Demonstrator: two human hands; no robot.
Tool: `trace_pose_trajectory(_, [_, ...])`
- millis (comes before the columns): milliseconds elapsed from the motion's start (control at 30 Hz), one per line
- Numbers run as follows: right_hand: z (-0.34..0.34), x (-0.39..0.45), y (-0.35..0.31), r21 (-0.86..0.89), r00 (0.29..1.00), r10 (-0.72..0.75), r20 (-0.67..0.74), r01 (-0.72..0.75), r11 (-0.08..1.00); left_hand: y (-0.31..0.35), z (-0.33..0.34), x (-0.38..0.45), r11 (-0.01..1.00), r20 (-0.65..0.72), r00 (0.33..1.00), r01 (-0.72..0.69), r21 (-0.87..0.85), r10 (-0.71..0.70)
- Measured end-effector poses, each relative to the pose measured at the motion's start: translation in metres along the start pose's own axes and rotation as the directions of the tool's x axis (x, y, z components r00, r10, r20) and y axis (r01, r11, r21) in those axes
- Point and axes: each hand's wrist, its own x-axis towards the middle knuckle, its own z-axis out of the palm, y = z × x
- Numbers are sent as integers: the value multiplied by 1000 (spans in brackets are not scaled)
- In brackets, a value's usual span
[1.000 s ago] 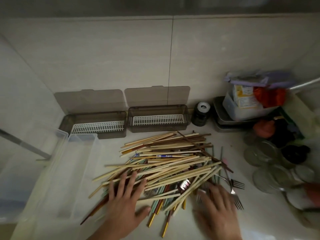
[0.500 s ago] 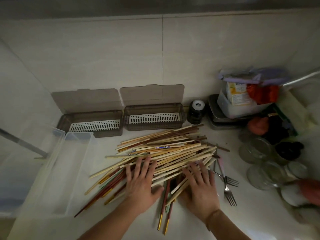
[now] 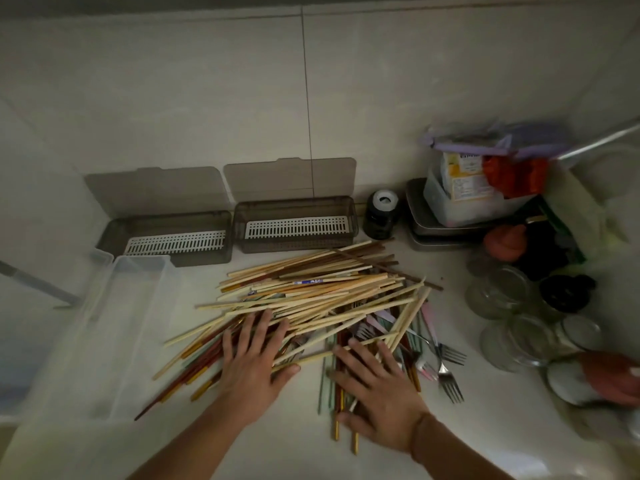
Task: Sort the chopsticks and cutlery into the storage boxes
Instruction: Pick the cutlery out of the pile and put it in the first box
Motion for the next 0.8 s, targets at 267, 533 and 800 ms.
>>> trace_pose_trajectory(267, [-21,-23,34,159,988,39,-147,-15,987,48,-10,-11,975,-75,997,-1,-221,-16])
trace_pose_trajectory(533, [-42,-84,56,383,352,936,4,-865,324,157,-25,-6,762,-37,766,-642,-80,642])
trace_pose_trajectory(800, [-37,-85,60,308,369,914,168,-900,307,198,-8,29,745,130,751,-660,98,647])
